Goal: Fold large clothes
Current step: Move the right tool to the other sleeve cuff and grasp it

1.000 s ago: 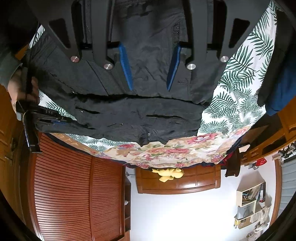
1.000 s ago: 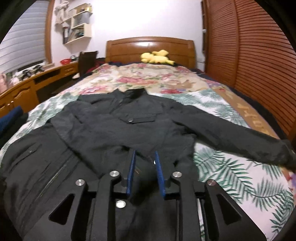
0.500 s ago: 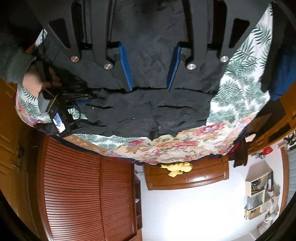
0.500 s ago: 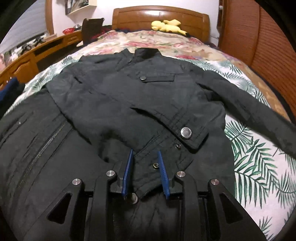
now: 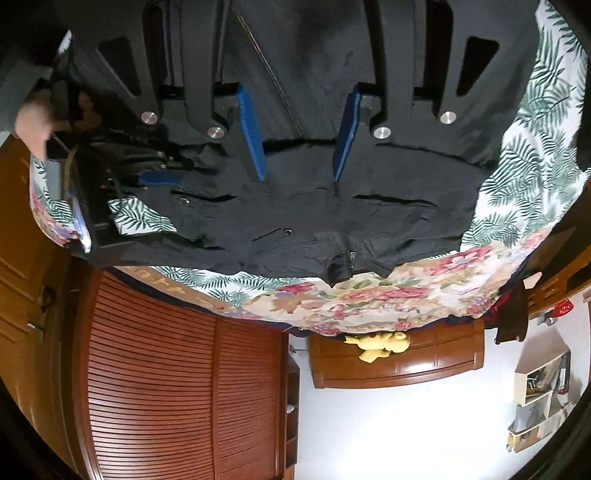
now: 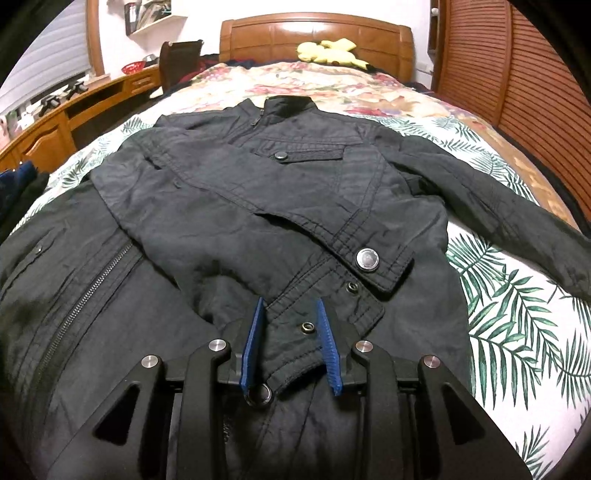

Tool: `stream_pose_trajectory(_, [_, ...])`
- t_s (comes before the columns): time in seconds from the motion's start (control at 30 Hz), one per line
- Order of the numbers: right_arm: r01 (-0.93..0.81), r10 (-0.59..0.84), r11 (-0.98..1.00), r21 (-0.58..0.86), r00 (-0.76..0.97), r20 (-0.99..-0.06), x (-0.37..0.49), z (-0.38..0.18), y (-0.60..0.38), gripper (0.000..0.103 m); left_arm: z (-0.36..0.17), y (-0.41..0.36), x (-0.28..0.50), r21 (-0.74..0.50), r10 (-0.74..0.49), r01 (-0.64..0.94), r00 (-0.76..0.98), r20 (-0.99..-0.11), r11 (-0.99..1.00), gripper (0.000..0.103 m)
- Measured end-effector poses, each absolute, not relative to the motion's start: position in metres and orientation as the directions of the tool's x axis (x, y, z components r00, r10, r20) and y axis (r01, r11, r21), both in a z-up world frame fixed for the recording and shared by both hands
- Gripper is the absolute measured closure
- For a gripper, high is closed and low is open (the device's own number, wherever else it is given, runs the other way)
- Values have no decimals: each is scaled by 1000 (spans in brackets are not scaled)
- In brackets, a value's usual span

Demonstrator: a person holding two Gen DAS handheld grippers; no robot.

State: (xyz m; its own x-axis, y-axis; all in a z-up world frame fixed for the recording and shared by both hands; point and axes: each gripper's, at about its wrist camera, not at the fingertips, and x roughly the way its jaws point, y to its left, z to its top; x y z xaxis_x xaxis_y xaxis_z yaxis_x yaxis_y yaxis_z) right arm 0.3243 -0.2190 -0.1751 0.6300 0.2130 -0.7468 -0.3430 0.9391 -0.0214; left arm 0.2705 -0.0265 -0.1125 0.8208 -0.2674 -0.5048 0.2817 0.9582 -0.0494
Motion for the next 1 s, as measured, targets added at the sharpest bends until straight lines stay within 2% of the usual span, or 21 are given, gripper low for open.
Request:
stream_pose_trajectory(0.37, [-344, 212, 939, -28, 640, -738, 323, -174, -219, 73, -147, -24, 292, -106, -302, 292, 791, -532, 951, 66])
stream_pose_trajectory(0.53, [-353, 260, 935, 10, 668, -698, 315, -162, -226, 72, -149, -18, 290, -138, -318, 290, 793, -520, 947, 66])
stream_pose_trajectory(0.67, [-361, 270, 932, -3, 703, -658, 305, -142, -235, 64, -150, -23, 288, -119, -318, 302, 797, -513, 946, 66])
stream_pose_trajectory(0.8, [-326, 243, 945, -27, 753, -611, 297, -119, -253, 44, -148, -25, 285, -102, -314, 305, 805, -504, 947, 66])
stream_pose_trajectory(0.9, [-309, 215, 949, -56, 771, -600, 299, -107, -271, 38, -148, -26, 285, -97, -312, 306, 806, -503, 947, 66])
stream_pose_trajectory(1.0, [-273, 158, 957, -97, 772, -615, 305, -104, -295, 37, -147, -26, 284, -92, -311, 307, 809, -498, 947, 66])
